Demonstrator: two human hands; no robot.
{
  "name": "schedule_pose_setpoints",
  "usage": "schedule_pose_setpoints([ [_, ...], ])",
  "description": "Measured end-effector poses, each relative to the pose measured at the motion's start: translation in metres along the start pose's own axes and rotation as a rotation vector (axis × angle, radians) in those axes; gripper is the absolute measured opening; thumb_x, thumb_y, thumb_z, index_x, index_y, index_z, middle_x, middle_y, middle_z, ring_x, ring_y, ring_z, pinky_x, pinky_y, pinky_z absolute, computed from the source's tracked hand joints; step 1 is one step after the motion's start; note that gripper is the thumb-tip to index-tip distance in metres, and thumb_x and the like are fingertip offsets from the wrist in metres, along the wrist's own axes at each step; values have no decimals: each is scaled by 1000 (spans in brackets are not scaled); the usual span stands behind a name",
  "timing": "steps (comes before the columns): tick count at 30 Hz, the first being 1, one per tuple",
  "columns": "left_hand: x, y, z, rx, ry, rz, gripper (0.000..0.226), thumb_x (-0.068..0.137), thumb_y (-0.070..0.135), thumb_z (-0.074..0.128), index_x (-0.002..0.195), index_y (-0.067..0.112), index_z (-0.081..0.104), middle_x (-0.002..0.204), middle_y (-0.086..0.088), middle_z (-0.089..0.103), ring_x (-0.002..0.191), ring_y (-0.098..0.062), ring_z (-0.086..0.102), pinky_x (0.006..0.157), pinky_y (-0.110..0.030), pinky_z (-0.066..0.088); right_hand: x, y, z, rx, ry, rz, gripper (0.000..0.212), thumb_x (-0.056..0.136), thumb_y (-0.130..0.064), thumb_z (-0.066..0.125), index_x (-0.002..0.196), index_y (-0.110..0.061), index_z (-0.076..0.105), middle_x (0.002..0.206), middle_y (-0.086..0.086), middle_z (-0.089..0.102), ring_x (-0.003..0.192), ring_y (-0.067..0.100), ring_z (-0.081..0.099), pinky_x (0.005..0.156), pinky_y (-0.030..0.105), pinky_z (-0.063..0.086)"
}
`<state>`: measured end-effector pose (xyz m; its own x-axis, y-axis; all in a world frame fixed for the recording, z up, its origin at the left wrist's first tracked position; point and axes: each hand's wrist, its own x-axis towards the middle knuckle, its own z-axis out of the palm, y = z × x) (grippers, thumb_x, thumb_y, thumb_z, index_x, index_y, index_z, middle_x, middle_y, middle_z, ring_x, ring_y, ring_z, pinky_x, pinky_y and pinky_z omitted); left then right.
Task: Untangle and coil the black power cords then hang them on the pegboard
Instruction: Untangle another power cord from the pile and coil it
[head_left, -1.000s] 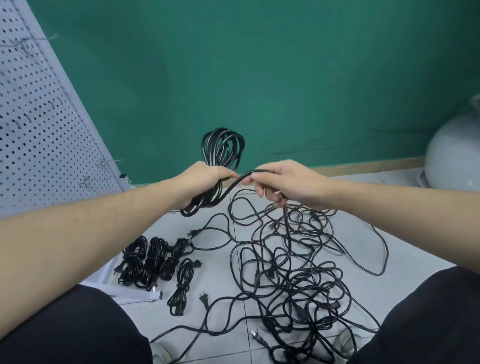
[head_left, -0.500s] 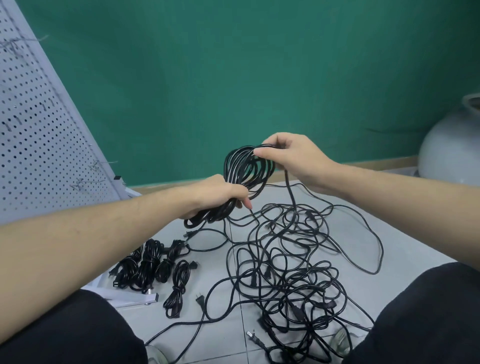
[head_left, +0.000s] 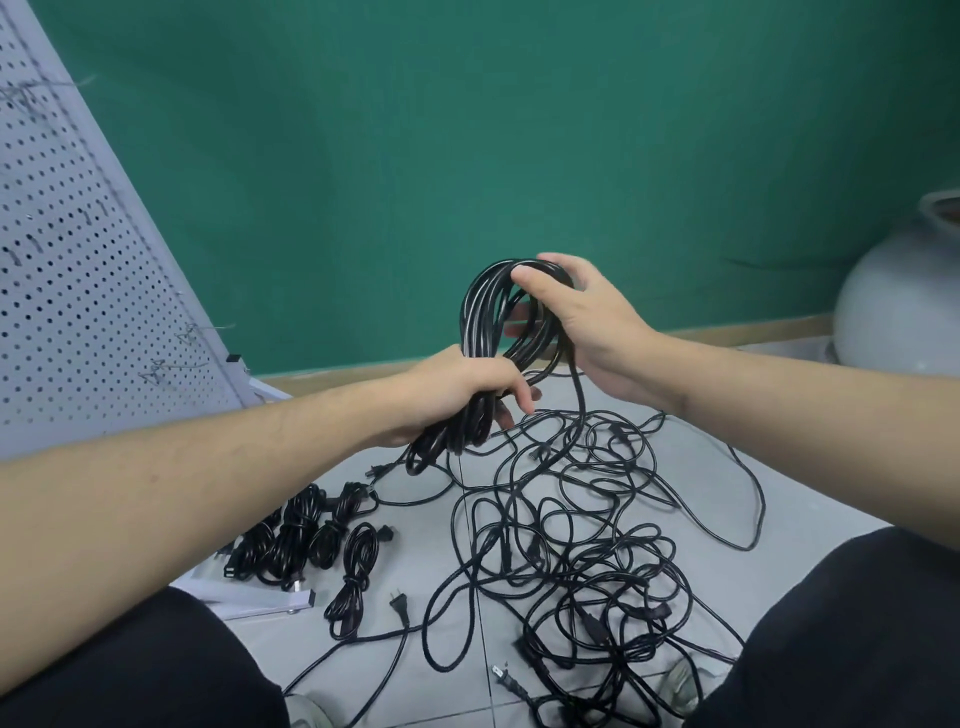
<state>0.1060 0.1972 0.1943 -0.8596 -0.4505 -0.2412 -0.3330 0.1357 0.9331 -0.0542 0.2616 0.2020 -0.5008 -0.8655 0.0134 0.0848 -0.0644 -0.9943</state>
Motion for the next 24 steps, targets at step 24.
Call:
schedule_pose_setpoints([
  [24,15,8,1,-685,228,118,24,71,20,56,70,7,75,74,-6,52,61,-20,49,62,-32,46,-7,34,3,-162,-296,394,31,99,-27,34,90,-20,63,87,0,67,100,25,60,94,47,45],
])
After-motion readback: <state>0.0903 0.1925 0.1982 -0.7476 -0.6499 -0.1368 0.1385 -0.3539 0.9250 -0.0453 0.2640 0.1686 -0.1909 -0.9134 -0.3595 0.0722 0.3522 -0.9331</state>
